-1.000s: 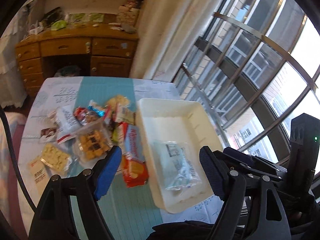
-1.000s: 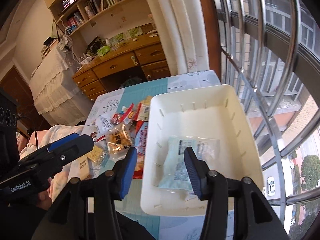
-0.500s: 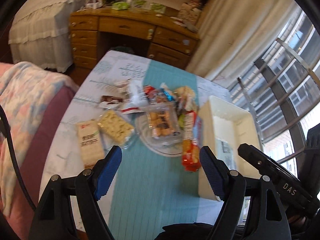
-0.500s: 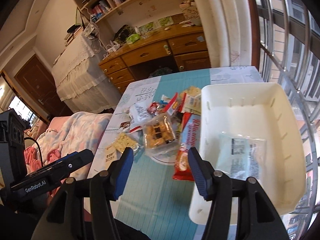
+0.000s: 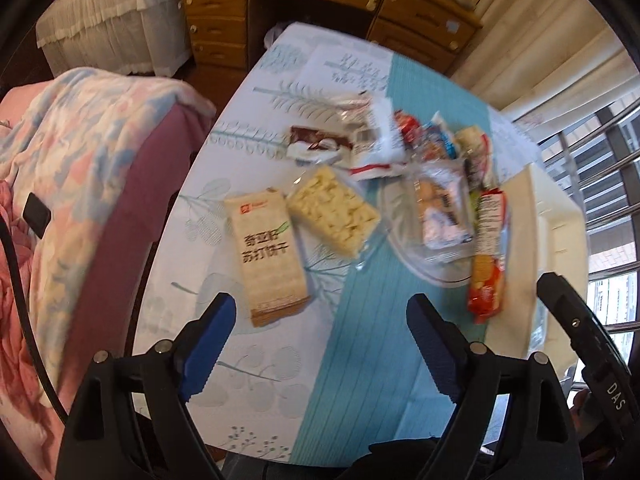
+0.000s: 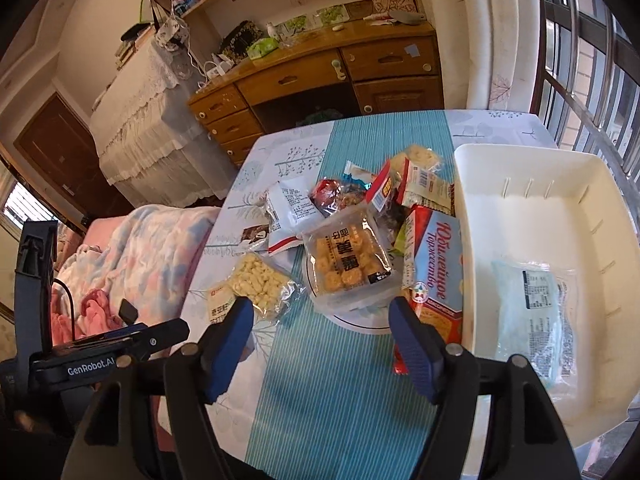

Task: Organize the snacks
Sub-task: 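Move both tools back over the remaining snacks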

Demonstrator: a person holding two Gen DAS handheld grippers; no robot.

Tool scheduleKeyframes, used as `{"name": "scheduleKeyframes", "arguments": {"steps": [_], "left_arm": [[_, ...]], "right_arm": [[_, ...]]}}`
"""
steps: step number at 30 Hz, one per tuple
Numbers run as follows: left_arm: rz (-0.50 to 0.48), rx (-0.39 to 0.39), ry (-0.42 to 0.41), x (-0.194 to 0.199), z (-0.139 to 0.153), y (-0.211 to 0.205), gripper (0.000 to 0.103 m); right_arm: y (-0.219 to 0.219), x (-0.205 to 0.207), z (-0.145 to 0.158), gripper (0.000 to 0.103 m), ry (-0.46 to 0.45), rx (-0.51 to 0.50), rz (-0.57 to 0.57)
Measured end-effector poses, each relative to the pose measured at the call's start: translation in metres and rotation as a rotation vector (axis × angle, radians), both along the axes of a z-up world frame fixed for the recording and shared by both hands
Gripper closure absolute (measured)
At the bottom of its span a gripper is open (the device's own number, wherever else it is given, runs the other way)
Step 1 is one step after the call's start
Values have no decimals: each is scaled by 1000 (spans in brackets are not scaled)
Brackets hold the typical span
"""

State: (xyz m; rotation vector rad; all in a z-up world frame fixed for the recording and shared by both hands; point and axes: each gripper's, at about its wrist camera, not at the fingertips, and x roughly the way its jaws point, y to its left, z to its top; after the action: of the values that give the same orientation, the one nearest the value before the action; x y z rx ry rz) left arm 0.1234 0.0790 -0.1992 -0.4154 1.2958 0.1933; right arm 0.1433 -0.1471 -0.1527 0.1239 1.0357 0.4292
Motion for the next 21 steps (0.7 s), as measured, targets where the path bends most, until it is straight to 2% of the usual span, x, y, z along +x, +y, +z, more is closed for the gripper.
{"name": "scheduleKeyframes", "arguments": {"steps": [9, 16, 21], "left_arm": [[9, 7, 177, 19, -54, 31, 17], [-13, -18, 248, 39, -86, 42, 17], [-37, -31, 286, 54, -105, 44, 17]], "right_arm": [[46, 22, -34, 30, -32, -160, 35], [71, 39, -69, 30, -74, -310, 49], [82, 52, -90, 30, -76, -375, 55]]}}
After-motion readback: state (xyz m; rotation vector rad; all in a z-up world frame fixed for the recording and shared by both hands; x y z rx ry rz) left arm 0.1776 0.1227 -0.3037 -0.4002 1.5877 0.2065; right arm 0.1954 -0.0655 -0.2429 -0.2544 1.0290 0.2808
